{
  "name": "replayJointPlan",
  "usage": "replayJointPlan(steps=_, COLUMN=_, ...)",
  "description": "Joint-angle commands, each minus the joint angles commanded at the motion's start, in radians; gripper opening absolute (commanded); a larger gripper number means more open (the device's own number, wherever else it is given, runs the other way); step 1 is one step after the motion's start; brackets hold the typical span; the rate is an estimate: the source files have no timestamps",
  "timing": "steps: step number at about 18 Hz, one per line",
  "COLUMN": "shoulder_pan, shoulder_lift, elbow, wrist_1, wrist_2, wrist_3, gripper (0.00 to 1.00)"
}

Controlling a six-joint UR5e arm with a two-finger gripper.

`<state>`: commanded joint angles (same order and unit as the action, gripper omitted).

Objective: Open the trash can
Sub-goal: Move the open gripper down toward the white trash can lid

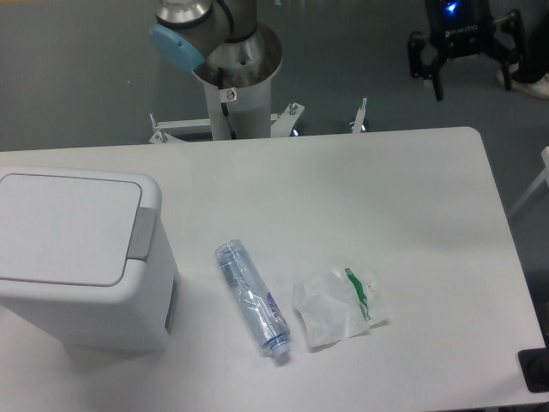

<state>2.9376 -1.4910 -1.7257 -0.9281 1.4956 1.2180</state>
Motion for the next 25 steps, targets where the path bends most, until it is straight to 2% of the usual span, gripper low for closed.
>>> replayJointPlan(steps=8, shoulder_pan=-0.008, shoulder_lift=0.006, elbow=-0.009, wrist_1=0.002, wrist_2=-0.009, wrist_3=-0.029, gripper=1.00)
replayJointPlan(steps=16, shoulder_pan=-0.119, shoulder_lift=0.003, elbow=0.031, wrist_1=0.000, wrist_2=-0.038, wrist_3=-0.431, gripper=1.00)
replayJointPlan(steps=19, shoulder_pan=-0.181, shoulder_lift=-0.006, elbow=0.049, wrist_1=0.000, wrist_2=-0.040, wrist_3=-0.654, gripper=1.00)
replayJointPlan(steps=25, shoulder_pan=-0.336, shoulder_lift=-0.098, elbow=0.121, wrist_1=0.002, wrist_2=-0.037, wrist_3=-1.001, gripper=1.00)
